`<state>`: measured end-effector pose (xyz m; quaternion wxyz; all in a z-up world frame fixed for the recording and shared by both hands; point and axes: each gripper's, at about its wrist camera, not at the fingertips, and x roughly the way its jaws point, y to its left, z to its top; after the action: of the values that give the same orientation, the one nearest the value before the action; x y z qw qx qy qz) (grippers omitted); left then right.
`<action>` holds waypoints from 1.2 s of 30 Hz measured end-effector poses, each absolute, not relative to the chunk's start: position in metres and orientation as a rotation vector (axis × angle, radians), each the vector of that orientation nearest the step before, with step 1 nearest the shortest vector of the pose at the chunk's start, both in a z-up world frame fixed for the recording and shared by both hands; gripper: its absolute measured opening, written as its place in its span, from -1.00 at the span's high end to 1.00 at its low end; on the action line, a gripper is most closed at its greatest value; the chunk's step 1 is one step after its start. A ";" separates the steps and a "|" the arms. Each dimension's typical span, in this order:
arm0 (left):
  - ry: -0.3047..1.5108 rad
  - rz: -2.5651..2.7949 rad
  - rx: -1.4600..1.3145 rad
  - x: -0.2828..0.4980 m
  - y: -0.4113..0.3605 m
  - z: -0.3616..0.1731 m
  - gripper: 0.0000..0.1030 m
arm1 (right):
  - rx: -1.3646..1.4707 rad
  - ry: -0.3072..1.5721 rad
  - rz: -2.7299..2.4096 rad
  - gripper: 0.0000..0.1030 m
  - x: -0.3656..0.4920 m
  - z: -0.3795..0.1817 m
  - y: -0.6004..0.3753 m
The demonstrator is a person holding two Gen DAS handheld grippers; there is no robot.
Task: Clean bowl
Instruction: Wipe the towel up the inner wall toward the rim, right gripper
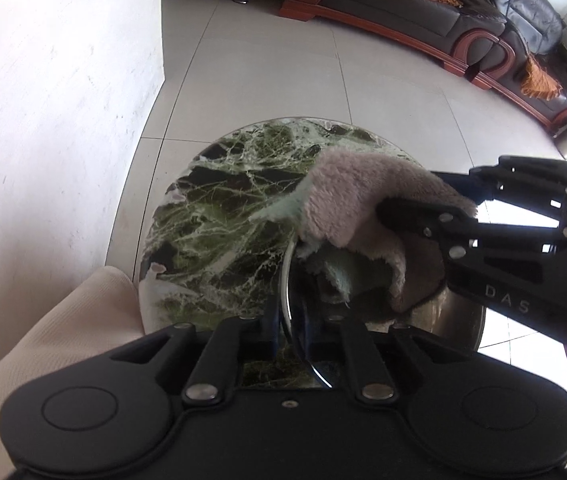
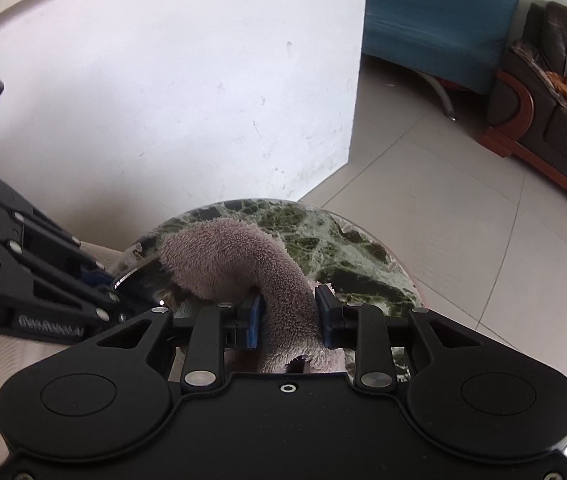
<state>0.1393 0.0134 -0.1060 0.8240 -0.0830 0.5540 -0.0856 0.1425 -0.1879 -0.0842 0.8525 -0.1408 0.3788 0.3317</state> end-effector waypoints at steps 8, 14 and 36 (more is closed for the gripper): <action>1.167 -0.133 -0.237 0.135 0.013 -0.108 0.77 | -0.303 0.790 0.686 0.47 0.141 -0.080 -0.182; 1.150 -0.106 -0.250 0.134 0.009 -0.107 0.77 | -0.122 0.893 0.583 0.55 0.127 -0.088 -0.220; 1.149 -0.105 -0.223 0.134 0.000 -0.109 0.72 | -0.026 0.948 0.520 0.55 0.111 -0.096 -0.236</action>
<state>0.1341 -0.0001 -0.1089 0.8322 -0.1052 0.5422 -0.0496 0.1113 -0.2361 -0.0959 0.8574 -0.0122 0.4511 0.2474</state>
